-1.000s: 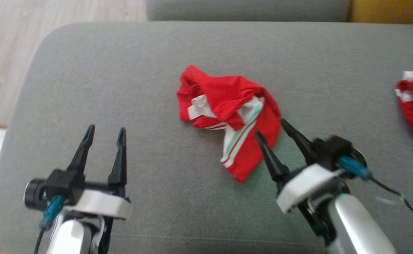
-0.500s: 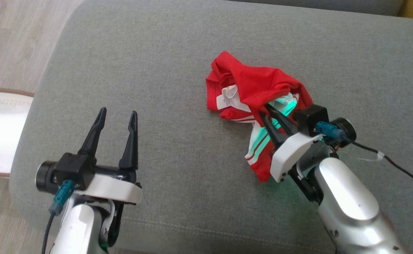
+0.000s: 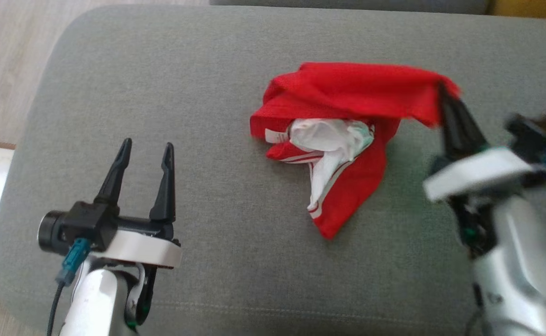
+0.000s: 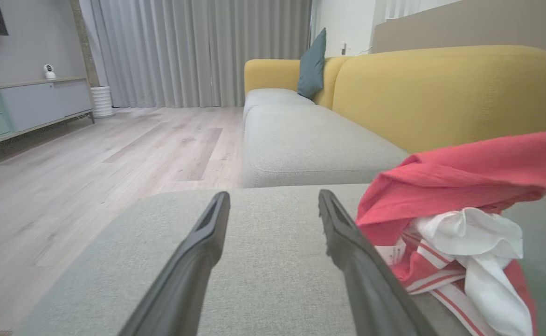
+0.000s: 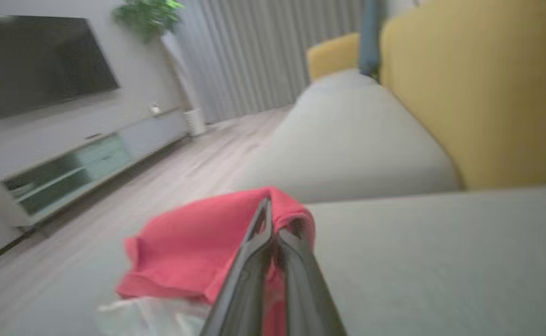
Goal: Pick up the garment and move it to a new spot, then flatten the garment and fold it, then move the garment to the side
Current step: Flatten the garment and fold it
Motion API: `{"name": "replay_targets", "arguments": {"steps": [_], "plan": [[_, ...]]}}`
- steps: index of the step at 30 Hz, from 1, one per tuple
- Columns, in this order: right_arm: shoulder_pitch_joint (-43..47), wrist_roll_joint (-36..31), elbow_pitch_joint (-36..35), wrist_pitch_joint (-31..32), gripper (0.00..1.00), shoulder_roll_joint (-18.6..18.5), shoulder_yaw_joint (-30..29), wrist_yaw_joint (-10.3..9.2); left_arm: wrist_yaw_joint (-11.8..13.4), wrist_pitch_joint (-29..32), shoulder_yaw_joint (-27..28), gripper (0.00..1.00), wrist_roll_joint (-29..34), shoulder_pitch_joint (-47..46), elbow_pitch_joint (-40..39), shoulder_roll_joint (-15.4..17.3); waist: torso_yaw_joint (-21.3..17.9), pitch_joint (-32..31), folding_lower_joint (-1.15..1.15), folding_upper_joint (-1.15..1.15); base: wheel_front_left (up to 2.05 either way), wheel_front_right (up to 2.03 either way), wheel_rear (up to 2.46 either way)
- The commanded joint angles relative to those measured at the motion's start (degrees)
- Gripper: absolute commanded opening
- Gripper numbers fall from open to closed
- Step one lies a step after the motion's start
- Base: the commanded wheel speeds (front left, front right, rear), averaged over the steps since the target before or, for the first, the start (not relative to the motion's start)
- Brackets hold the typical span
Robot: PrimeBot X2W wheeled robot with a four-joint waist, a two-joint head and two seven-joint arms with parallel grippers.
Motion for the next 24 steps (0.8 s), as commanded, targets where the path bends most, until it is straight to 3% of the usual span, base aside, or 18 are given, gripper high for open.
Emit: {"name": "replay_targets", "arguments": {"steps": [1, 7, 11, 12, 13, 17, 24], "plan": [[2.6, 0.8, -1.9, 0.8, 0.0, 0.1, -1.8, 0.21, -0.4, -0.7, 2.0, 1.0, 0.5, -1.3, -2.1, 0.5, -0.5, 0.3, 0.0, 0.0, 0.0, 0.0, 0.0], [10.1, 2.7, -0.7, 2.7, 0.0, 0.8, -14.5, 0.21, -1.0, -0.7, 2.3, 1.0, 1.0, -1.9, -2.6, 0.6, -1.4, 1.8, 0.0, 0.0, 0.0, 0.0, 0.0], [12.9, 2.8, 1.6, 2.9, 0.04, 1.3, -18.5, 0.21, -1.2, -0.7, 2.6, 1.0, 1.3, -2.1, -2.7, 0.6, -2.1, 2.5, 0.0, 0.0, 0.0, 0.0, 0.0], [13.3, 2.8, 1.7, 2.7, 0.64, 1.4, -18.8, 0.21, -1.1, -0.7, 2.8, 1.0, 1.3, -2.0, -2.8, 0.6, -2.3, 2.6, 0.0, 0.0, 0.0, 0.0, 0.0], [13.7, 2.8, 1.6, 2.5, 1.0, 1.5, -18.7, 0.21, -1.1, -0.7, 2.9, 1.0, 1.4, -2.0, -2.8, 0.6, -2.5, 2.6, 0.0, 0.0, 0.0, 0.0, 0.0], [15.8, 1.8, -2.1, -0.4, 1.0, 1.6, -18.4, 0.21, -0.6, -0.7, 4.1, 1.0, 1.3, -1.1, -2.9, 0.6, -3.4, 2.2, 0.0, 0.0, 0.0, 0.0, 0.0], [21.7, -8.7, -17.5, -4.9, 1.0, 1.2, -15.4, 0.21, 0.3, -0.7, 6.4, 1.0, 0.7, 0.9, -3.4, 0.3, -4.0, 0.0, 0.0, 0.0, 0.0, 0.0, 0.0]]}}
